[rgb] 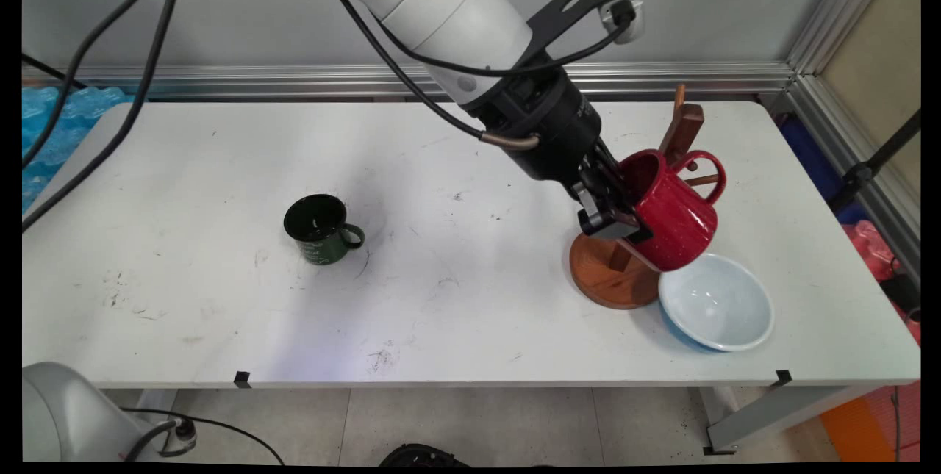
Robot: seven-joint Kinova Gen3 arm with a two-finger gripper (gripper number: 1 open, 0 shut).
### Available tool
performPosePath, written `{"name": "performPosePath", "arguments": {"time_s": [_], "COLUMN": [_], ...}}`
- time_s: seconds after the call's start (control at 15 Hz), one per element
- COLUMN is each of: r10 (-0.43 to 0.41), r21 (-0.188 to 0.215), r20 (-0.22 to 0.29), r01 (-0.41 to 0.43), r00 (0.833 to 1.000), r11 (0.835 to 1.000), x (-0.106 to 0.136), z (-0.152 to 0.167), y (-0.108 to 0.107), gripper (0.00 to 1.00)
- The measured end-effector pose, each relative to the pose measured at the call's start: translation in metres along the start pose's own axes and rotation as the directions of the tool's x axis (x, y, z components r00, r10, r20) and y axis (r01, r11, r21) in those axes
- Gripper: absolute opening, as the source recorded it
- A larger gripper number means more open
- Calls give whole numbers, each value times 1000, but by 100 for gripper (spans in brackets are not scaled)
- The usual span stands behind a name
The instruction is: Place the picked object on the table
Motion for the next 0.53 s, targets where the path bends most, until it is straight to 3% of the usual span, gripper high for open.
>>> {"name": "performPosePath", "arguments": {"time_s": [0.53], "r10": [19], "r21": [-42], "r20": [-1], "r01": [-19], "r00": [1000], "r11": [999], "x": [-1], "z": [-14], "y": [23], "gripper": [0]}}
